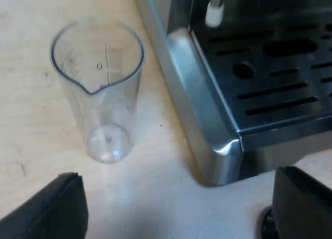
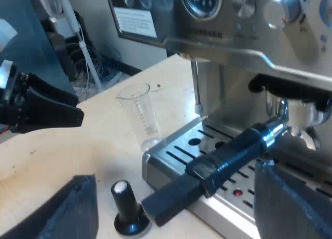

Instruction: Pour the beans into the coffee machine

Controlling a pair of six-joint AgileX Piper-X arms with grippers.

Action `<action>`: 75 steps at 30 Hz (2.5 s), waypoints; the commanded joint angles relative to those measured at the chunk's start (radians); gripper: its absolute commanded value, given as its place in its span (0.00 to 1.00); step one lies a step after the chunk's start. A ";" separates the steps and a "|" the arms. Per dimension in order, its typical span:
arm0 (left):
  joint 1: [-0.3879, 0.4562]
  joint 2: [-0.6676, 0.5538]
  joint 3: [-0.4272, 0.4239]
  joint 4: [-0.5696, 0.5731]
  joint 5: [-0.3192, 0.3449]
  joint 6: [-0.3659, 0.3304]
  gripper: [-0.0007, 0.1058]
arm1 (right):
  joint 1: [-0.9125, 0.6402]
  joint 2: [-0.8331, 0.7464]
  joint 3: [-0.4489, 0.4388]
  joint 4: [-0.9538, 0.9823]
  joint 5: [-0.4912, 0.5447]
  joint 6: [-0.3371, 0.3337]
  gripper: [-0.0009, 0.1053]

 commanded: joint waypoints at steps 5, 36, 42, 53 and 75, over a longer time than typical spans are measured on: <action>-0.001 -0.134 -0.007 0.076 0.002 -0.011 0.80 | 0.001 -0.078 -0.002 0.077 0.045 0.050 0.61; -0.001 -0.223 -0.432 0.244 -0.072 -0.020 0.80 | 0.001 -0.031 -0.456 0.634 0.450 -0.020 0.61; -0.001 -0.148 -0.502 0.244 -0.042 -0.028 0.80 | -0.001 0.085 -0.560 0.641 0.491 -0.020 0.61; 0.032 -0.033 -0.587 0.244 0.063 -0.035 0.80 | -0.176 0.203 -0.622 0.661 0.414 0.012 0.61; 0.086 -0.138 -0.587 0.254 0.100 -0.035 0.80 | -0.502 0.030 -0.622 0.757 0.287 -0.049 0.61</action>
